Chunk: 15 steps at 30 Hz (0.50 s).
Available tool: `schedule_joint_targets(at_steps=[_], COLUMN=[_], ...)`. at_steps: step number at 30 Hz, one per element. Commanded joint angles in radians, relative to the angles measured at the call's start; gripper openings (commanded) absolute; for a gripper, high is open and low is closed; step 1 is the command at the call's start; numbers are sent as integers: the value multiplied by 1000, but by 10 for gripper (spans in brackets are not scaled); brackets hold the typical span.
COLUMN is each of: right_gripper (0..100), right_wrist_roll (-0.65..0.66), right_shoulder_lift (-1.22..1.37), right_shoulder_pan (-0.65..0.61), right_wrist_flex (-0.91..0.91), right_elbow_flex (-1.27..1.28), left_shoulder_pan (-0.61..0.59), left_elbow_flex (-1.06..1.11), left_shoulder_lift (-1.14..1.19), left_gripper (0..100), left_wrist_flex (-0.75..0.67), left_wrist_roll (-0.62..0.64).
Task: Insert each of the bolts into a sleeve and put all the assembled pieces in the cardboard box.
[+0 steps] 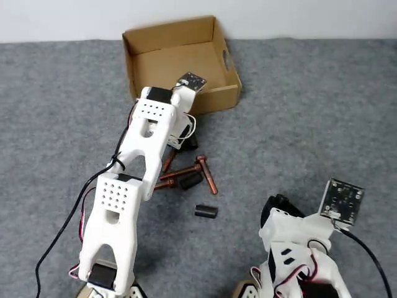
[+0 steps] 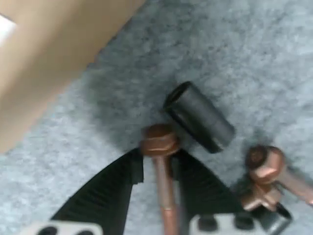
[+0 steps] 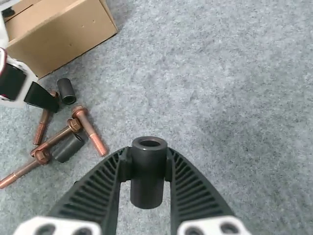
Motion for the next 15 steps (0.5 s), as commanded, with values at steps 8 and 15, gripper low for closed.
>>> schedule_joint_targets(at_steps=[8, 15], right_gripper=[8, 8], right_wrist_roll=[8, 49], right_shoulder_lift=[-5, -5], right_shoulder_pan=[7, 4], right_wrist_flex=[-25, -45], right_elbow_flex=[-3, 25], left_shoulder_pan=[6, 112], left_elbow_flex=[-56, -25], left_shoulder_lift=[-86, -371], left_gripper=[5, 4], left_wrist_flex=[181, 181], left_wrist_roll=[115, 198])
